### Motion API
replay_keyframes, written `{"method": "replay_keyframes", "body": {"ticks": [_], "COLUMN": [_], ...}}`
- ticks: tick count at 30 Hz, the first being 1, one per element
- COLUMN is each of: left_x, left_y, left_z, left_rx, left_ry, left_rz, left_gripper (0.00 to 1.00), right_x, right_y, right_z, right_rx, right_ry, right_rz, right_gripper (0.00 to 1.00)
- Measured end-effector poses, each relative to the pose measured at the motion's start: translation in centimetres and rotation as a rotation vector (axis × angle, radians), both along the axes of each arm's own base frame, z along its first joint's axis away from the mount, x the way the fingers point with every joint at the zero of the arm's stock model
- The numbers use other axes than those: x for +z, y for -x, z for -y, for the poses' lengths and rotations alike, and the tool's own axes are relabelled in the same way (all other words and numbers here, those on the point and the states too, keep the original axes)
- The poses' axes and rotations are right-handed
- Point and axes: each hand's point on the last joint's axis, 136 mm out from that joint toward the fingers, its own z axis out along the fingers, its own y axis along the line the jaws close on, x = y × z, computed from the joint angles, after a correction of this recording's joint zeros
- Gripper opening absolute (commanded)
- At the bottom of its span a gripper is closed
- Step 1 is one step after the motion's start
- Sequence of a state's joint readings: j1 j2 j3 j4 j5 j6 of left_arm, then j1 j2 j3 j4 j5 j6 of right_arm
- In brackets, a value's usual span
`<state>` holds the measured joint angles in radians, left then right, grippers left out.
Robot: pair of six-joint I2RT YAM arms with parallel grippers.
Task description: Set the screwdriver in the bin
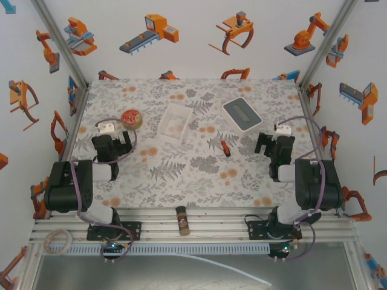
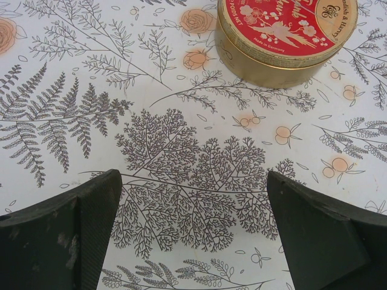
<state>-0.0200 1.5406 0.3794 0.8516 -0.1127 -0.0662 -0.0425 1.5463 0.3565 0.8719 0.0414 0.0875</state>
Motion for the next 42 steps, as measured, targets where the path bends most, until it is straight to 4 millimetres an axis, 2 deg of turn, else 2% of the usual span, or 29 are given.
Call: {"method": "replay_keyframes", "body": {"ticks": [9,13,15,22,24,27,30,33,37,42], "left_x": [-0.1,0.5,2.0,11.2,12.5,13.7,14.7,15.8,16.4,14.8], "left_y": [0.0,0.3,0.2,0.2,0.7,2.3,4.4,6.2,8.0,9.2], "left_z": [0.5,1.2,1.6,2.8,3.1,3.5,4.0,4.8,6.3,7.4], "left_rx": [-0.029,-0.057,-0.073,-0.128,-0.142,-0.174,-0.218,-0.280,-0.379,-0.443], "left_ry": [-0.005,-0.018,-0.022,-0.023,-0.021,-0.027,-0.037,-0.041,-0.037,-0.018], "left_rz": [-0.008,-0.039,-0.043,0.000,-0.028,-0.088,-0.139,-0.187,-0.259,-0.394], "left_gripper": [0.97,0.97,0.97,0.97,0.97,0.97,0.97,0.97,0.97,0.97], "right_x": [0.2,1.8,3.4,10.9,12.5,15.0,17.1,17.4,16.0,12.6], "right_y": [0.3,0.9,0.9,1.2,1.6,2.4,3.3,4.8,6.7,8.4], "right_z": [1.3,2.5,2.8,3.3,3.2,2.9,1.6,-0.9,-5.0,-10.1], "right_rx": [-0.079,-0.152,-0.173,-0.240,-0.253,-0.265,-0.240,-0.183,-0.063,0.091], "right_ry": [0.016,0.026,0.025,-0.082,-0.127,-0.199,-0.252,-0.261,-0.253,-0.227], "right_rz": [-0.006,0.001,0.024,0.137,0.139,0.113,0.075,0.001,-0.143,-0.346], "right_gripper": [0.99,0.99,0.99,0.99,0.99,0.99,0.99,0.99,0.92,0.81]}}
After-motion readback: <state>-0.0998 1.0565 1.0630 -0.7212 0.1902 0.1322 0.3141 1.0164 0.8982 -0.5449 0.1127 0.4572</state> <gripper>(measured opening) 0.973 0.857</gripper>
